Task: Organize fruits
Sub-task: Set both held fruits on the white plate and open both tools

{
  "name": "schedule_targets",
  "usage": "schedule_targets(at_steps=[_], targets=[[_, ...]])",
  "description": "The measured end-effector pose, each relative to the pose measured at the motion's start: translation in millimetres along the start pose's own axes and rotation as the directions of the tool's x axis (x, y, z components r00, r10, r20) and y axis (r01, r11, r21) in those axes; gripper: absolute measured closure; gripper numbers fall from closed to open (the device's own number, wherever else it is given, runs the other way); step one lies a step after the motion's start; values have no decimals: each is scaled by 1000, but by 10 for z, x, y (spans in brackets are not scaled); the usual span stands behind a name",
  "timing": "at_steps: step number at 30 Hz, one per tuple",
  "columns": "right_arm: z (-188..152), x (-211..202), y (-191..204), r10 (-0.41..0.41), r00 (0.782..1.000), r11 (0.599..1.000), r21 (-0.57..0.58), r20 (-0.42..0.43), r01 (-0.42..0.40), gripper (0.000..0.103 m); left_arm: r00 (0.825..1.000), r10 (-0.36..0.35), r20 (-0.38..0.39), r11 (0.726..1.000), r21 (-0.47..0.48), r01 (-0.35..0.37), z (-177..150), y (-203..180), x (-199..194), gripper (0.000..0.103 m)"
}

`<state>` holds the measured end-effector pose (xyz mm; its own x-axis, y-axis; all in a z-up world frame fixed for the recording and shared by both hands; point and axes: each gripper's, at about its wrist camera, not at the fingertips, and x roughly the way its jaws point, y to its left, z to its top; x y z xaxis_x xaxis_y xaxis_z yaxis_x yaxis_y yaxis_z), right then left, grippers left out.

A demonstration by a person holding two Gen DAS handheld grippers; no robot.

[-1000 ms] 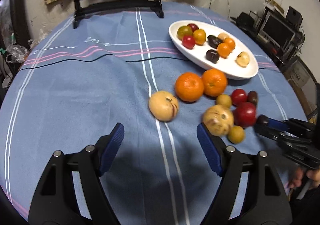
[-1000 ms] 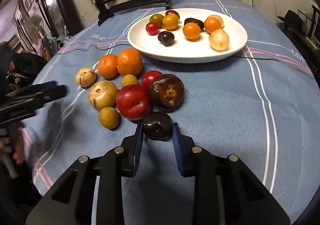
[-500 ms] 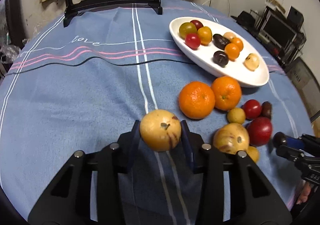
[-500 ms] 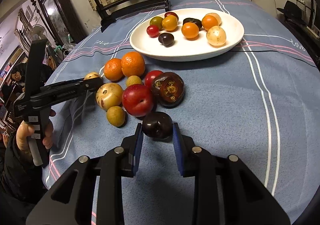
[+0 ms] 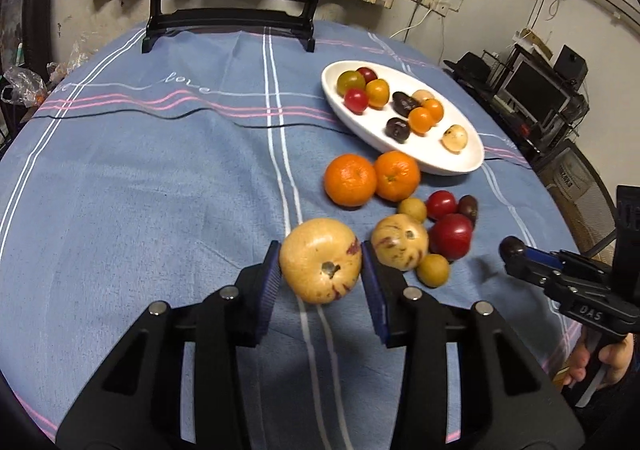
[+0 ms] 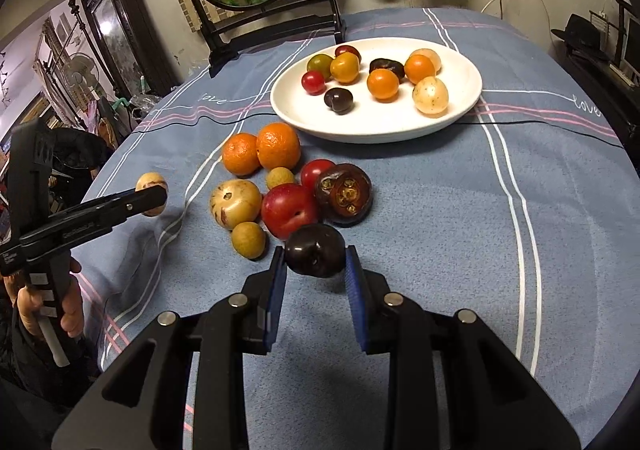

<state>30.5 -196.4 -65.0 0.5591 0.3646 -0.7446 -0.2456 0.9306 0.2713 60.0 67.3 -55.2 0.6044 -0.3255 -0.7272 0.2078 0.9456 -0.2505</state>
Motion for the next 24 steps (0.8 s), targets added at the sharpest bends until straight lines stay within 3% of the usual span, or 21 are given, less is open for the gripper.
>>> schedule_targets(at_steps=[7,12,19,24], targets=[[58,-25,1,4,1000,1000,-8,7,-4,73,1000,-19,18,1000,26,18,124,-130,-71,63],[385,-100,-115,-27,999,999,-29,42,28,73,999,-35,20,996,84,33,487,-331,5,63],[1073,142,-567,-105,993,994,14,54,105,73,999,-26,-21,989,142,29,1268,-708,592,63],[1447,457,-851,-175,983,984,33,56,174,74,997,10,-72,988,153,1,1562,-884,1157,63]])
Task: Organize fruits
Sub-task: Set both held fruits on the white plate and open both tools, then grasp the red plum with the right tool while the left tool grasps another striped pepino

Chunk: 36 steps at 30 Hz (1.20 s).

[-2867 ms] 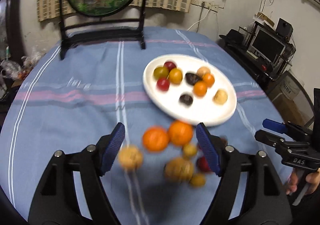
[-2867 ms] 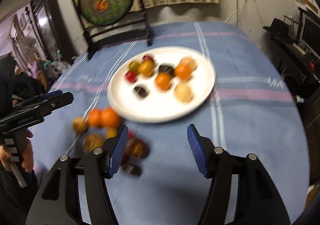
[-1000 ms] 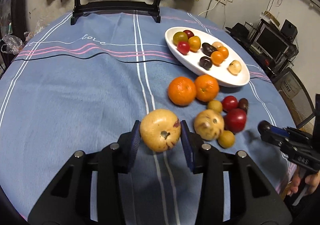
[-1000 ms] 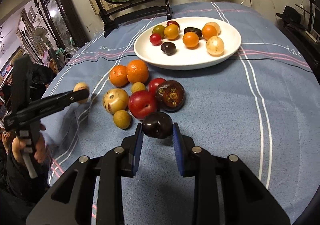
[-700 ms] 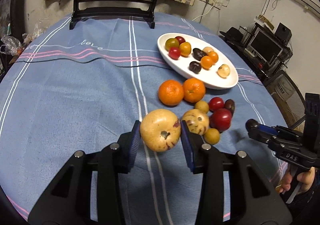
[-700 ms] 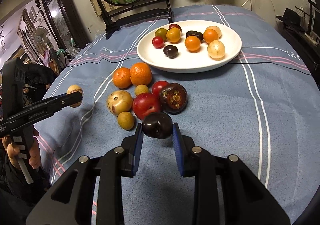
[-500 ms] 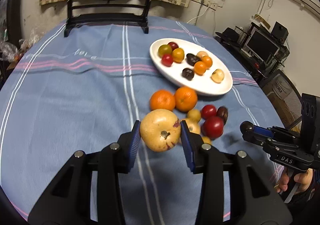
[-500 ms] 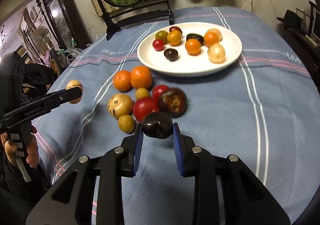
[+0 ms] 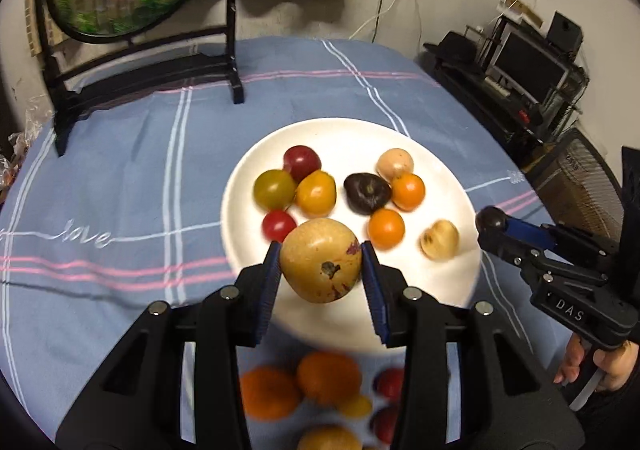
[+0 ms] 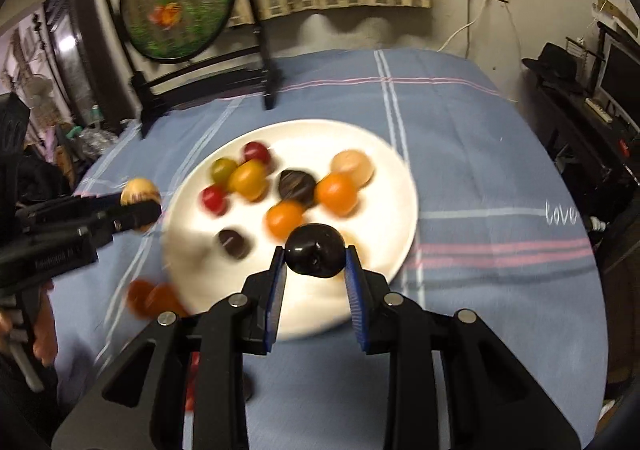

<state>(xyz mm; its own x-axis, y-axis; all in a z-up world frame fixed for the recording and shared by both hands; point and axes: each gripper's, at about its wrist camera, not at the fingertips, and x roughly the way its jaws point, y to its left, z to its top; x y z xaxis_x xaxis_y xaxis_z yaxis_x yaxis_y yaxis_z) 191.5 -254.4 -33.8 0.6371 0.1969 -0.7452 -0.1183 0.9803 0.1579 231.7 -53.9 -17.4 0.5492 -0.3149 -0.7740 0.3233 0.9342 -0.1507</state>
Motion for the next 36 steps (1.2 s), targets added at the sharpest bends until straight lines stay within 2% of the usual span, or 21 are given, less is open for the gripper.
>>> schedule_targets(at_steps=[5,13,15,16,17,18,22,25,28,33,36], targets=[[69,237,-69,14,1000,1000,7,-28,-14,74,999,1,-45,1000,-1,-2,123,-47,353,63],[100,366,0,29,999,999,-15,-21,-29,73,998,3,-55,1000,-17,-4,181,2,504,62],[131,387,30,21,1000,999,-26,-17,-22,66,999,4,-52,999,-33,-6,199,25,496,62],[143,391,40,19,1000,999,-28,-9,-20,50,999,-3,-47,999,-43,1,210,40,480,55],[149,377,39,10,1000,1000,-26,9,-10,44,999,-5,-37,999,-54,3,223,58,448,41],[156,360,35,0,1000,1000,-25,25,1,44,1000,-1,-23,998,-63,-1,235,70,412,36],[129,160,27,5,1000,1000,-12,29,-5,44,1000,8,19,998,-70,-7,213,144,119,36],[-4,-150,109,17,999,999,-37,40,-15,44,999,8,44,998,-67,-5,38,192,-207,36],[-264,-397,221,61,998,997,-48,25,-60,43,997,9,78,997,-76,-3,-318,239,-575,27],[-810,-563,405,124,992,992,-6,-30,-124,43,992,44,115,994,-104,-32,-910,325,-916,27],[-1018,-582,500,105,993,995,2,-46,-105,43,991,65,116,992,-113,-52,-1251,356,-1004,27]])
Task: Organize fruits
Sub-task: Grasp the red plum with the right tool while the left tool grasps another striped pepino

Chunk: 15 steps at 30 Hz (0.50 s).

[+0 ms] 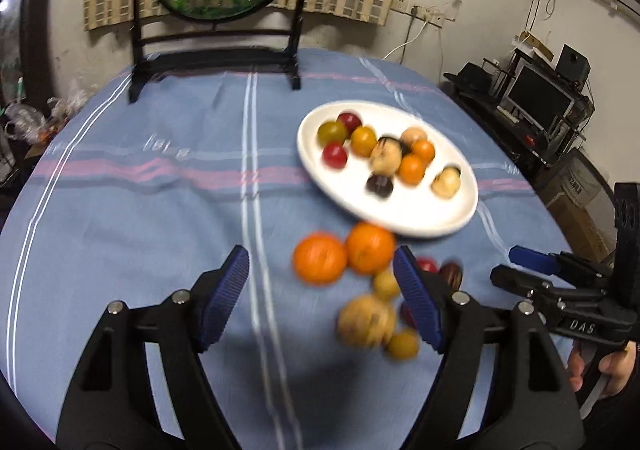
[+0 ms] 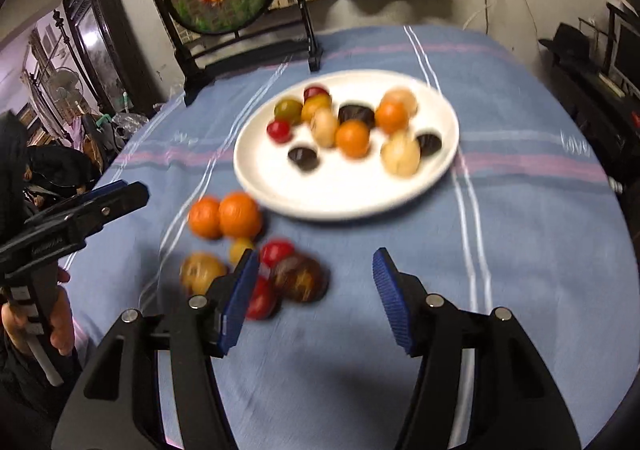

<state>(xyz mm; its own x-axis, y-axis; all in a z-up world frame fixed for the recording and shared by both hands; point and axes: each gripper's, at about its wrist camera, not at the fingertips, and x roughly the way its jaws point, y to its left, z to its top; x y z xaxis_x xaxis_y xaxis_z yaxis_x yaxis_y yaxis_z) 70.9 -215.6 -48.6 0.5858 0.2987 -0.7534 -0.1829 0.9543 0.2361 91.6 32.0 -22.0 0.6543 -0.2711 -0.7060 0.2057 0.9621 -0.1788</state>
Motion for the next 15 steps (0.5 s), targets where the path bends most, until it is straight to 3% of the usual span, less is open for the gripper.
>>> schedule_targets(at_steps=[3,7,15], targets=[[-147,47,163,9,999,1000,-19,-39,-10,43,999,10,-46,1000,-18,-11,-240,116,14,27],[-258,106,368,114,991,993,-20,-69,-115,43,998,31,-54,999,-43,-33,-367,242,-13,27],[-256,276,452,97,994,995,16,-57,-96,48,999,7,-41,999,-48,-9,-457,311,-119,27]])
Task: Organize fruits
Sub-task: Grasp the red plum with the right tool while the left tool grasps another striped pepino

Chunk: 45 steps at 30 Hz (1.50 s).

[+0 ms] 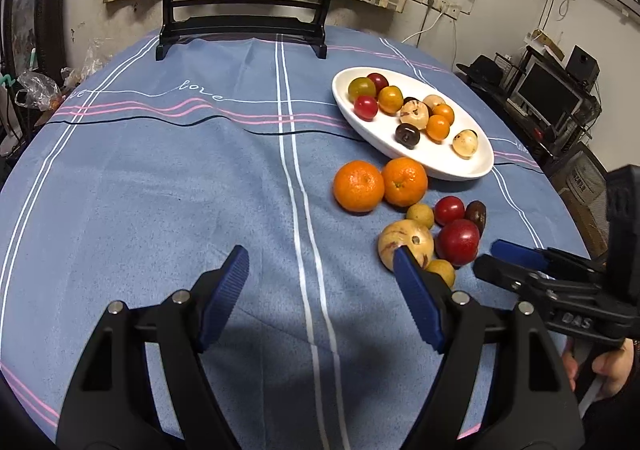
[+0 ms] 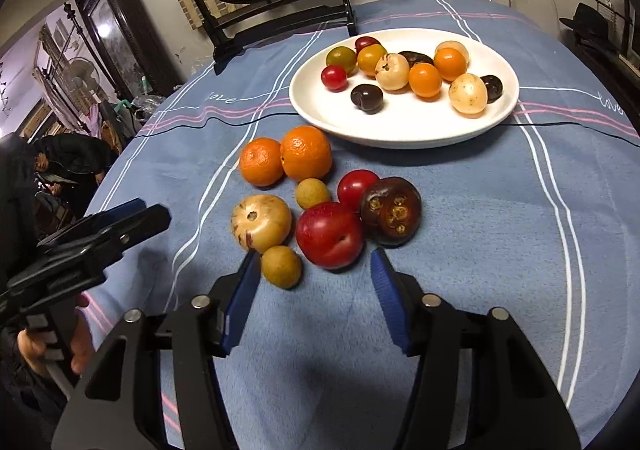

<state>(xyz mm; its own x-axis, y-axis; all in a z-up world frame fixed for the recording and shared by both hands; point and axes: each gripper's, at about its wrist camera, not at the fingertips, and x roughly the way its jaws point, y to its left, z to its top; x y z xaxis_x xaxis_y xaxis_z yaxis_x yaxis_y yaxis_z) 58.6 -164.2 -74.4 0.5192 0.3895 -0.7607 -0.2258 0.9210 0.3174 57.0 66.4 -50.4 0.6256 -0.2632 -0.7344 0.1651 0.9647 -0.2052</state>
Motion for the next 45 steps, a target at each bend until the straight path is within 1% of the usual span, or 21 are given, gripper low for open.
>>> schedule_targets(at_steps=[1,8,9,10,11,13,15,18,22,25,28,31,34,38,45], targets=[[4,17,-3,-1,1000,1000,2,-2,1,50,1000,-4,-3,1000,0,4,-12,6,-2,27],[71,163,-26,-32,999,999,23,-5,32,50,1000,-24,-7,1000,-8,24,-35,19,-8,27],[85,192,-42,-31,1000,999,34,-3,31,52,1000,-27,-7,1000,-7,27,-37,13,-10,27],[92,222,-56,-31,1000,999,41,-2,31,58,1000,-29,-8,1000,-4,29,-38,5,-11,27],[93,245,-66,-25,1000,999,45,0,25,60,1000,-30,-9,1000,-2,30,-39,-4,-12,27],[92,258,-84,-13,1000,998,59,15,12,61,999,-32,-11,999,2,32,-45,-20,-13,27],[79,221,-74,-11,1000,998,56,17,10,62,999,-31,-16,999,8,31,-50,-40,-6,27],[46,54,-84,-3,999,999,53,35,1,62,999,-32,-32,999,8,33,-41,-59,29,27],[-70,-213,-123,-42,998,999,17,55,41,61,998,-32,-60,999,28,34,-29,-171,115,27],[-205,-302,-226,-78,996,997,16,49,77,61,996,-31,-83,998,45,35,-15,-287,191,27],[-323,-336,-318,-76,996,997,28,43,75,61,992,-38,-120,998,50,44,17,-407,308,27],[-380,-352,-371,-56,997,998,33,46,54,61,986,-46,-158,998,45,53,51,-535,439,27],[-395,-359,-396,-43,998,999,31,47,41,61,986,-17,-166,998,61,27,71,-654,523,27],[-427,-354,-409,-53,998,999,9,46,53,61,985,16,-169,998,55,-7,93,-701,599,27],[-434,-372,-432,-33,998,999,7,50,32,61,976,24,-214,1000,4,-23,115,-652,795,28]])
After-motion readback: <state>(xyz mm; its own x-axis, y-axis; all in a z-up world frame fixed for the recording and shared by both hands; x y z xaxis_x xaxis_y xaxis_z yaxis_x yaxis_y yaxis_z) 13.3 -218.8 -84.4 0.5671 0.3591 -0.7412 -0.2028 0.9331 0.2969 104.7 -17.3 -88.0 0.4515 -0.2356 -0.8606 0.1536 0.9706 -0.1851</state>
